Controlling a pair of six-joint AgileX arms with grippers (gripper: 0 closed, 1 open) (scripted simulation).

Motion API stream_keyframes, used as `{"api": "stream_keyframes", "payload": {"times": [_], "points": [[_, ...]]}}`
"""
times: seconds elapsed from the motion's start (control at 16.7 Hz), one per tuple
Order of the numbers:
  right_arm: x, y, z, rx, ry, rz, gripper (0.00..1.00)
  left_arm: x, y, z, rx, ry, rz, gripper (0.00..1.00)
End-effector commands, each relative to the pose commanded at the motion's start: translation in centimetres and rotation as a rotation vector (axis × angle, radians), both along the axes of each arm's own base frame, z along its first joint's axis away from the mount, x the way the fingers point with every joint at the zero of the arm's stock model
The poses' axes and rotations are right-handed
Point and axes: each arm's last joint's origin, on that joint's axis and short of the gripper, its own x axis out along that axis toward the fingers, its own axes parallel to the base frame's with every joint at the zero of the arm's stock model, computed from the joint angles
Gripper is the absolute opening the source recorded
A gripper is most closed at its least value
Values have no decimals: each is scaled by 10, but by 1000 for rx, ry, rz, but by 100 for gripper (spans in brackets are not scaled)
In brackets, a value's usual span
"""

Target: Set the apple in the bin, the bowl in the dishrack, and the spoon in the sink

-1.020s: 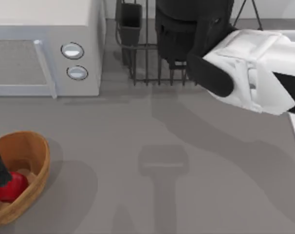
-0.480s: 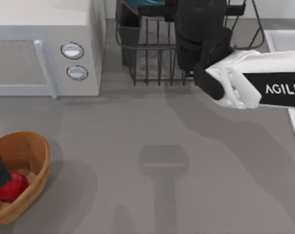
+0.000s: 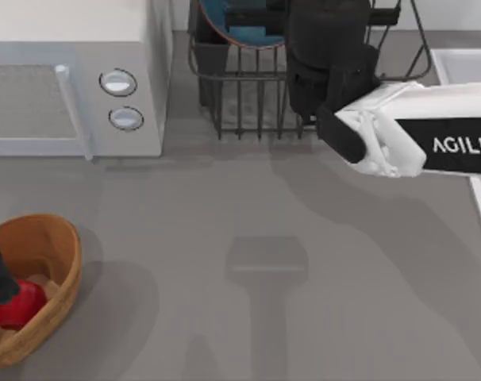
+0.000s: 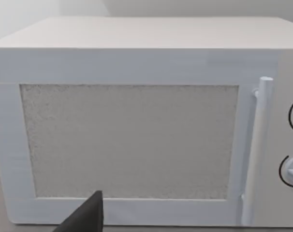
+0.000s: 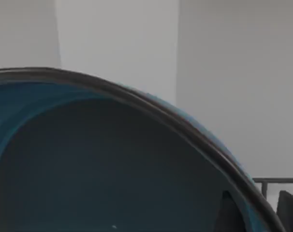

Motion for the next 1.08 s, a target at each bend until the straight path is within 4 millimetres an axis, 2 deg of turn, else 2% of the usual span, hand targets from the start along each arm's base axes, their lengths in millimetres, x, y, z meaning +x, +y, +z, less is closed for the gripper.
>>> {"api": "stream_keyframes", "payload": {"times": [0.42,1.08], "points": [[0,0,0,0,0,0,98,0,0,0,0,0,0,100],[-1,-2,0,-4,5,2,100,0,0,0,0,0,0,100]]}}
